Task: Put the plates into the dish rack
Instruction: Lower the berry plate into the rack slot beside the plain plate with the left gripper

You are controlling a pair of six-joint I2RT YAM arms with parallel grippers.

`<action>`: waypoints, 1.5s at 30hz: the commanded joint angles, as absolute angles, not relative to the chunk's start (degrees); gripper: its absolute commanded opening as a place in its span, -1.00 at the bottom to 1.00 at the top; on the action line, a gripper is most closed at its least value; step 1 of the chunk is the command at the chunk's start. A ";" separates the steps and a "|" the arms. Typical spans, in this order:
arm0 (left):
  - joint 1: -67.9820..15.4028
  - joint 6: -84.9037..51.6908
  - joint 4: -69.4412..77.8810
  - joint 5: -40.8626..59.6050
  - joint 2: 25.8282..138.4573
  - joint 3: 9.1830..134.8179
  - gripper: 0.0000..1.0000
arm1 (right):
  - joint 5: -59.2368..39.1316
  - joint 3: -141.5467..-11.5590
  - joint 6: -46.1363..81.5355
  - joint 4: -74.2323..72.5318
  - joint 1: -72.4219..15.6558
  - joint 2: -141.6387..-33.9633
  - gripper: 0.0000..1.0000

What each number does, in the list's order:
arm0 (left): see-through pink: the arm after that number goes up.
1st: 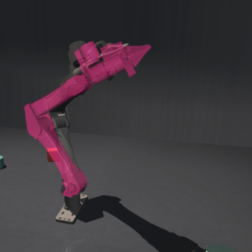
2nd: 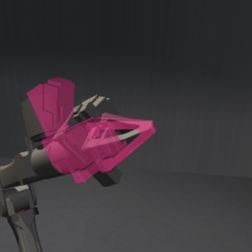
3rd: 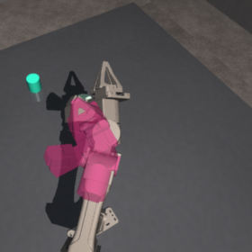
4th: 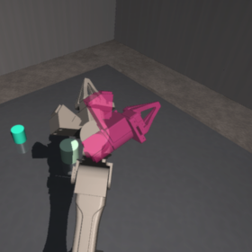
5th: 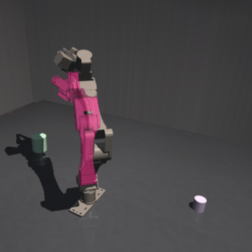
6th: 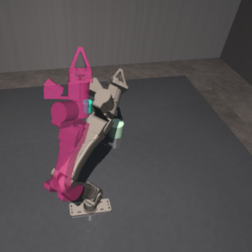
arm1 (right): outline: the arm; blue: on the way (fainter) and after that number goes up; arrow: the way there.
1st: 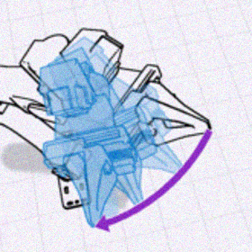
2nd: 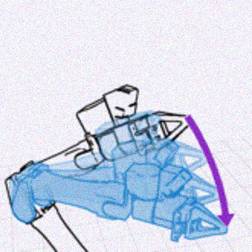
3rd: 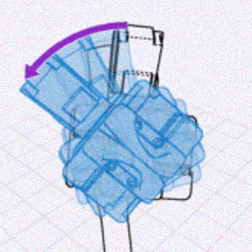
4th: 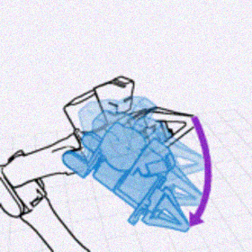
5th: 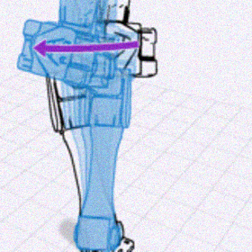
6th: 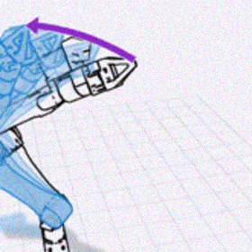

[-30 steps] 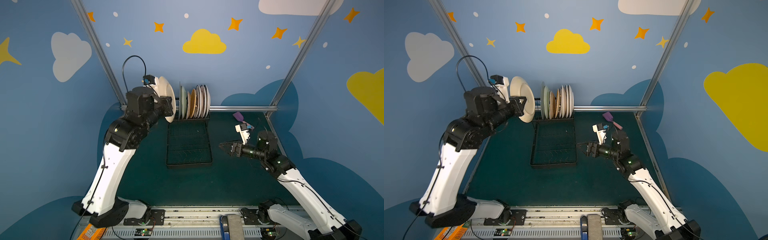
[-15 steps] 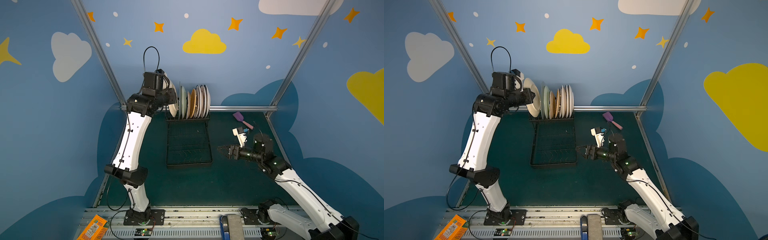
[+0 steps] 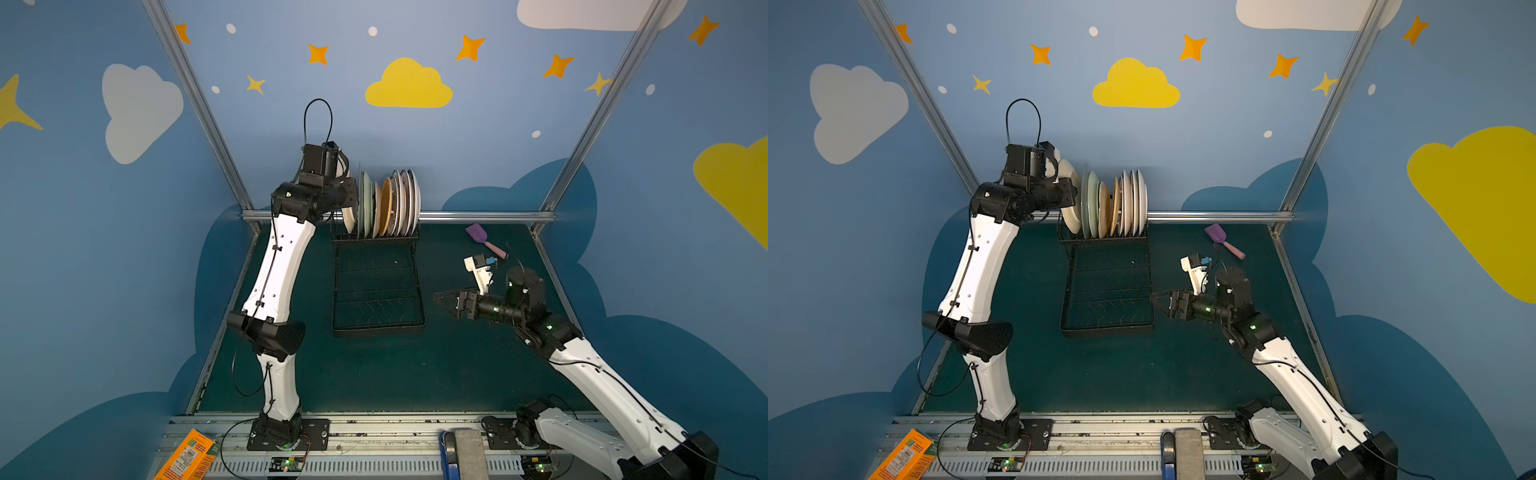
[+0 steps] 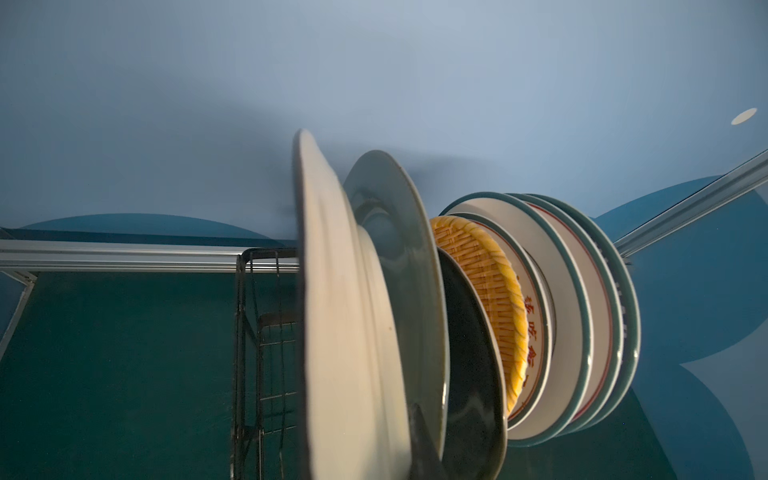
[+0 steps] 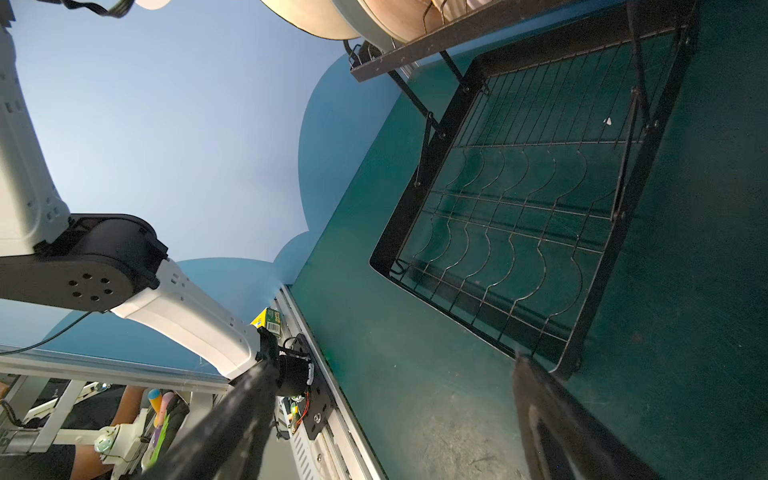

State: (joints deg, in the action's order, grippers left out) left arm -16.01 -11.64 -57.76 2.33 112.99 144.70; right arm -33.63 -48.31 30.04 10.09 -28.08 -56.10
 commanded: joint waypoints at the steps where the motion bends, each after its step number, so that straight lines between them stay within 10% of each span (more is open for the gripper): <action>1: -15.71 -10.37 -52.10 1.01 112.84 148.24 -0.93 | -33.62 -49.09 30.56 10.32 -28.39 -55.46 0.75; 45: -15.14 -9.67 -51.50 -1.76 124.35 152.33 -0.93 | -32.89 -49.31 31.55 11.14 -29.67 -56.69 0.75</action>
